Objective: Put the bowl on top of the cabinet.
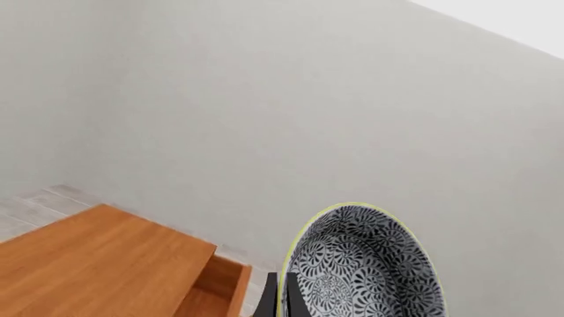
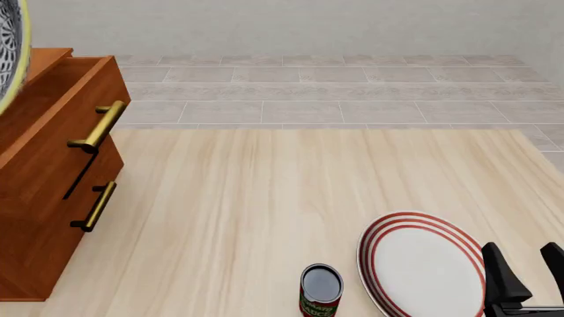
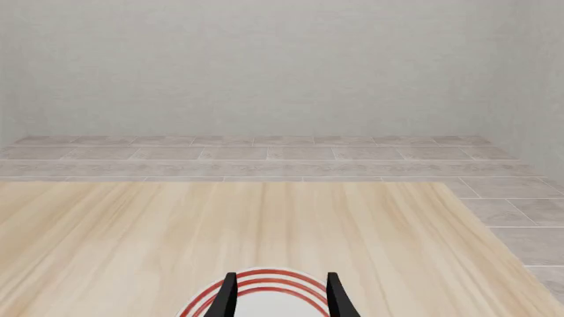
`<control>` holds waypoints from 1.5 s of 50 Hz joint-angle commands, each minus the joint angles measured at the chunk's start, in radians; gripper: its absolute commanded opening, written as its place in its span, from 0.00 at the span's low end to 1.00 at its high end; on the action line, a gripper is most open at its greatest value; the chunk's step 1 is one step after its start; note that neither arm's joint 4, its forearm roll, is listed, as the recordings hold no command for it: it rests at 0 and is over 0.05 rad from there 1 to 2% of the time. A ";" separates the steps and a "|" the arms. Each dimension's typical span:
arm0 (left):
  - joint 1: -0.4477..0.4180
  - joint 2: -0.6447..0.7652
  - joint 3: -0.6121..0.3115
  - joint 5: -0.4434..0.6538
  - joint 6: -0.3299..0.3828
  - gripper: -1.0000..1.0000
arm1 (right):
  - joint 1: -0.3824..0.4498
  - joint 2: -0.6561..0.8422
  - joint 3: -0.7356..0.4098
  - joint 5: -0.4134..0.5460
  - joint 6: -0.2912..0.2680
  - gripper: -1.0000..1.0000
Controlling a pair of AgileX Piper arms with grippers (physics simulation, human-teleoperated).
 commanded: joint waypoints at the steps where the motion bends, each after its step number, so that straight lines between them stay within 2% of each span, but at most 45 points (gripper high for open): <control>1: 0.028 0.033 -0.035 -0.019 0.001 0.00 | 0.000 0.000 0.000 0.000 0.000 1.00; 9: 0.015 0.068 -0.087 -0.015 0.033 0.00 | 0.000 0.000 0.000 0.000 0.000 1.00; 16: 0.041 0.091 -0.088 -0.028 0.007 0.00 | 0.000 0.000 0.000 0.000 0.000 1.00; 24: 0.046 0.150 -0.100 -0.046 0.008 0.00 | 0.000 0.000 0.000 0.000 0.000 1.00; 32: 0.082 0.230 -0.079 -0.096 -0.039 0.00 | 0.000 0.000 0.000 0.000 0.000 1.00; 34: 0.082 0.234 -0.080 -0.101 -0.031 0.00 | 0.000 0.000 0.000 0.000 0.000 1.00; 35: 0.104 0.263 -0.075 -0.117 -0.055 0.00 | 0.000 0.000 0.000 0.000 0.000 1.00; 42: 0.151 0.316 -0.056 -0.169 -0.074 0.00 | 0.000 0.000 0.000 0.000 0.000 1.00; 60: 0.221 0.346 -0.078 -0.185 -0.101 0.00 | 0.000 0.000 0.000 0.000 0.000 1.00; 63: 0.231 0.370 -0.072 -0.187 -0.147 0.00 | 0.000 0.000 0.000 0.000 0.000 1.00; 64: 0.232 0.366 -0.074 -0.190 -0.133 0.00 | 0.000 0.000 0.000 0.000 0.000 1.00; 69: 0.254 0.390 -0.067 -0.206 -0.176 0.00 | 0.000 0.000 0.000 0.000 0.000 1.00; 75: 0.268 0.388 -0.062 -0.212 -0.189 0.00 | 0.000 0.000 0.000 0.000 0.000 1.00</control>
